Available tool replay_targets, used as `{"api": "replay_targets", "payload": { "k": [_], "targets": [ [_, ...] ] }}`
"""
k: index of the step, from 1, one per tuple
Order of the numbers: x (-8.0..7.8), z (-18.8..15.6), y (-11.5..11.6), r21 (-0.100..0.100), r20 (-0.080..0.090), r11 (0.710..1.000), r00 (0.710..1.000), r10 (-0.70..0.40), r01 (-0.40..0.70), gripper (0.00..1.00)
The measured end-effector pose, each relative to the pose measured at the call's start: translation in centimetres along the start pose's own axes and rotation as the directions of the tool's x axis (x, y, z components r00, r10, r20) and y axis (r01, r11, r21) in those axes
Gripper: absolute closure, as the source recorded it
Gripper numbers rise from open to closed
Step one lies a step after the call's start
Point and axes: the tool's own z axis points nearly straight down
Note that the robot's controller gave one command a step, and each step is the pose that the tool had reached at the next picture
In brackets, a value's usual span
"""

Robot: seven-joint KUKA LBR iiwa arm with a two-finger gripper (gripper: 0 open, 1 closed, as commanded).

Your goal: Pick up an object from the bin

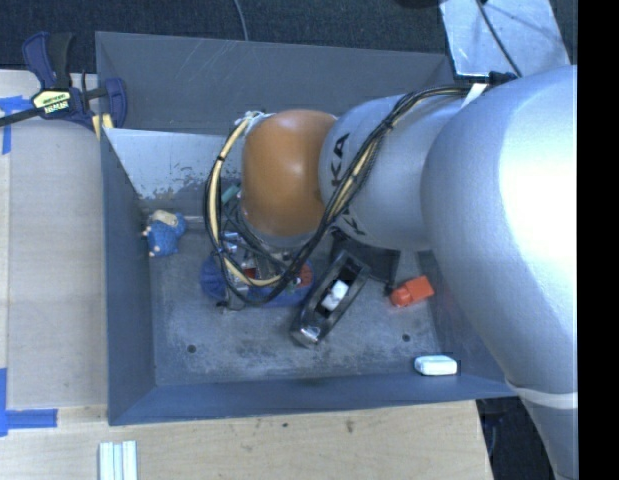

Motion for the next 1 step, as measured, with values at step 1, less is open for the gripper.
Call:
{"api": "replay_targets", "payload": {
  "k": [1],
  "targets": [
    [-1.13, -19.87, 0.84, 0.001, 0.003, 1.0, 1.0, -0.001, 0.001, 1.0]
  ]
}}
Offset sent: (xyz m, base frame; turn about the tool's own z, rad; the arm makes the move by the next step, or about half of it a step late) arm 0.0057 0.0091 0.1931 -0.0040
